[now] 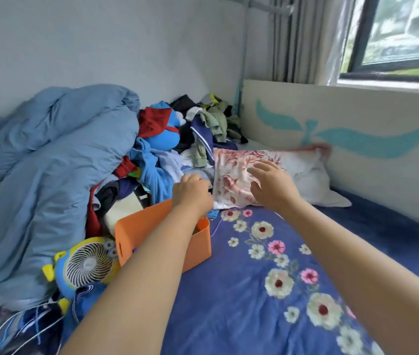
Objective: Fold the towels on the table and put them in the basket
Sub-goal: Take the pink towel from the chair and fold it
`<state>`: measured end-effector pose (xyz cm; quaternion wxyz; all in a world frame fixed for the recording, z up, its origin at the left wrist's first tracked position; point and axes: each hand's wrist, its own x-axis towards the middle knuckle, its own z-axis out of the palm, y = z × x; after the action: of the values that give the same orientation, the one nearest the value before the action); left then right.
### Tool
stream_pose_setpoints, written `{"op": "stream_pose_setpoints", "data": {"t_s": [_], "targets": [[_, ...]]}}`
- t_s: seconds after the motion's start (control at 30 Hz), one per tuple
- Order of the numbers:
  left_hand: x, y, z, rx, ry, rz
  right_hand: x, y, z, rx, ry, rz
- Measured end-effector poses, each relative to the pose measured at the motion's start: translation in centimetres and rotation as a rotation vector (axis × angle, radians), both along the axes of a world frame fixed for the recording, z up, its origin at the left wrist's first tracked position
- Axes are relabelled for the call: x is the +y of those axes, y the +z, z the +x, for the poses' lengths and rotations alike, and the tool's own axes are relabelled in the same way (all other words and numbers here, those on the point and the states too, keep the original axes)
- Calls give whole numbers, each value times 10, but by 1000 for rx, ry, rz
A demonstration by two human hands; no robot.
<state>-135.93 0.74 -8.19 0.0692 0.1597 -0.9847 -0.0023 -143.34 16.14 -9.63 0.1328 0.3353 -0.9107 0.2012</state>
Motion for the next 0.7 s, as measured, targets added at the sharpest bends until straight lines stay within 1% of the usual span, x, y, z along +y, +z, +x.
{"op": "stream_pose_setpoints", "data": {"t_s": [0.03,0.1,0.17,0.4,0.63,0.7], "targets": [[24,5,2,1,-32,12,27,7,11,6,-55,7],[83,15,4,-38,-173,10,94,17,39,-8,-214,38],[141,18,0,-33,-270,6,155,22,57,-2,-329,75],[368,17,9,-30,-702,-25,373,21,130,-64,-795,166],[607,7,50,-72,-1013,-99,578,20,218,-179,-1129,245],[669,7,63,-93,-1077,-102,633,18,239,-198,-1194,251]]}}
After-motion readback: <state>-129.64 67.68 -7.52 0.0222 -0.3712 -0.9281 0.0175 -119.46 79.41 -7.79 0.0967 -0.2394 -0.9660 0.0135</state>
